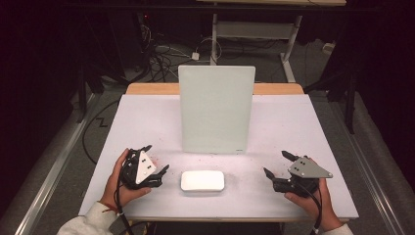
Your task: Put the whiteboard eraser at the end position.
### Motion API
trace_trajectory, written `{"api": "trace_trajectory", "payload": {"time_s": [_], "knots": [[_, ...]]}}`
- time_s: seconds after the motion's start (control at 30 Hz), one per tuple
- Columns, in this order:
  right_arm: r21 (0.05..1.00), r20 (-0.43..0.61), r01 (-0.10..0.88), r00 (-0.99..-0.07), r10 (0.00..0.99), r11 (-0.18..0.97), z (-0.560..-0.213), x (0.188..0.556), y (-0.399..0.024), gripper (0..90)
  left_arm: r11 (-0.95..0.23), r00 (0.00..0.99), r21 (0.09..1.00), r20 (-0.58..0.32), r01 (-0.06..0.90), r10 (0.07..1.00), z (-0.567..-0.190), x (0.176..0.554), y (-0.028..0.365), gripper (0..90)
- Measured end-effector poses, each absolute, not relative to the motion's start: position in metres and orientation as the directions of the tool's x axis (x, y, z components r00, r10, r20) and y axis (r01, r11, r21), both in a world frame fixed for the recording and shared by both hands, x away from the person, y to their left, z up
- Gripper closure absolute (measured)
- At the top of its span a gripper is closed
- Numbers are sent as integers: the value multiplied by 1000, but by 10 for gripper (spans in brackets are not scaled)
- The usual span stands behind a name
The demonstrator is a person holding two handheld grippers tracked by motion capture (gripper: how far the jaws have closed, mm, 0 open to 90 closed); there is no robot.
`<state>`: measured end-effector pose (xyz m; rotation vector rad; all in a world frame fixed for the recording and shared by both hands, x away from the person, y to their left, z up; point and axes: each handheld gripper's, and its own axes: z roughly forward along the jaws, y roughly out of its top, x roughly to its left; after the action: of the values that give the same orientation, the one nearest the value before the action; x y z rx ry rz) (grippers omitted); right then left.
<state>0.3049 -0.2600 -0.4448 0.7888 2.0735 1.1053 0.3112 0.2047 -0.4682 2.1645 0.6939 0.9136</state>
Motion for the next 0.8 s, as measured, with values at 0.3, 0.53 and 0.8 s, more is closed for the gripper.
{"api": "trace_trajectory", "payload": {"time_s": [0.3,0.53,0.8], "knots": [[862,-260,214,-592,763,459,-447,306,-266,207,-621,642,733,339,278,688,-484,299,221,167],[861,-262,210,-596,759,463,-447,305,-265,206,-631,652,727,344,270,676,-484,294,219,167],[855,-277,204,-596,754,476,-446,302,-262,206,-634,661,729,346,258,666,-484,294,219,167]]}}
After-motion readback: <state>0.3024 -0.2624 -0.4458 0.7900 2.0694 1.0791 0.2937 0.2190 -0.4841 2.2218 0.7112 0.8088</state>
